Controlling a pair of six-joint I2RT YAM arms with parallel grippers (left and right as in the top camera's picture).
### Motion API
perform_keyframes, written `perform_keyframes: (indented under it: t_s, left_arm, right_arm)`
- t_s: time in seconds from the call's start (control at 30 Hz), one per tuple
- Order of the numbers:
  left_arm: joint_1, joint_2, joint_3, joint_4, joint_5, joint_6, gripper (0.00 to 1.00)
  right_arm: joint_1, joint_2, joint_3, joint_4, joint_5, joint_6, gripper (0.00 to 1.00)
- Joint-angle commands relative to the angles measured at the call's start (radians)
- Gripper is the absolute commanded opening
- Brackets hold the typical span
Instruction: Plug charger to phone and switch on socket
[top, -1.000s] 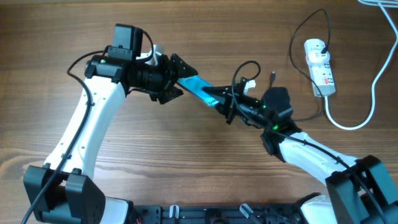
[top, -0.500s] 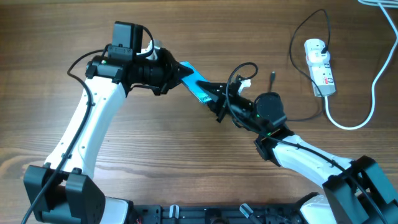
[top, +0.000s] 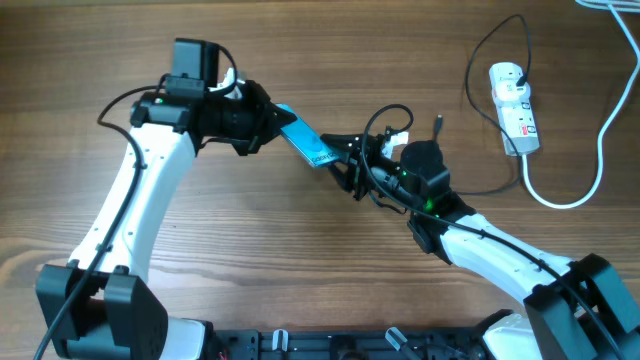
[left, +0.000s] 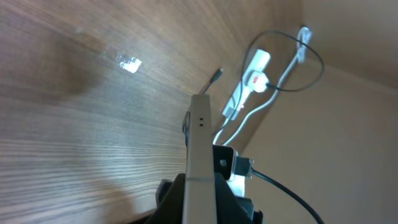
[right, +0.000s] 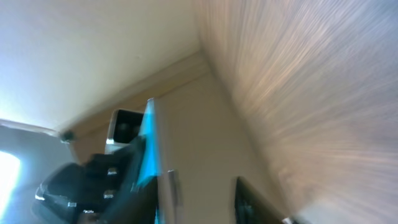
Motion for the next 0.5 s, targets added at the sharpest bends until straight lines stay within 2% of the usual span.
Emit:
perform_keyframes:
  t_s: [0.0,0.1,0.27,0.33,0.37,0.47]
  left_arm:
    - [0.05,-0.013,0.022,0.02,0.174,0.11,0.04]
    - [0.066,0.002,0.022,0.007,0.237,0.138,0.04]
    - [0.066,0.105,0.022,0.012,0.373,0.245,0.04]
    - [0.066,0.158,0.022,0.026,0.451,0.285,0.04]
    - [0.065,0.197,0.022,0.044,0.473,0.29,0.04]
    - [0.065,0.288,0.022,0.108,0.562,0.29,0.04]
  right_arm:
    - [0.015,0.013,-0.014,-0.047,0.072,-0.313,0.52]
    - [0.002,0.013,-0.014,-0.187,0.126,-0.484,0.56]
    - [-0.041,-0.028,-0.014,-0.319,0.133,-0.617,0.56]
    - [-0.052,-0.081,-0.014,-0.396,0.162,-0.668,0.56]
    - [-0.056,-0.137,-0.013,-0.486,0.22,-0.71,0.56]
    - [-0.059,-0.304,-0.013,-0.705,0.391,-0.836,0.63]
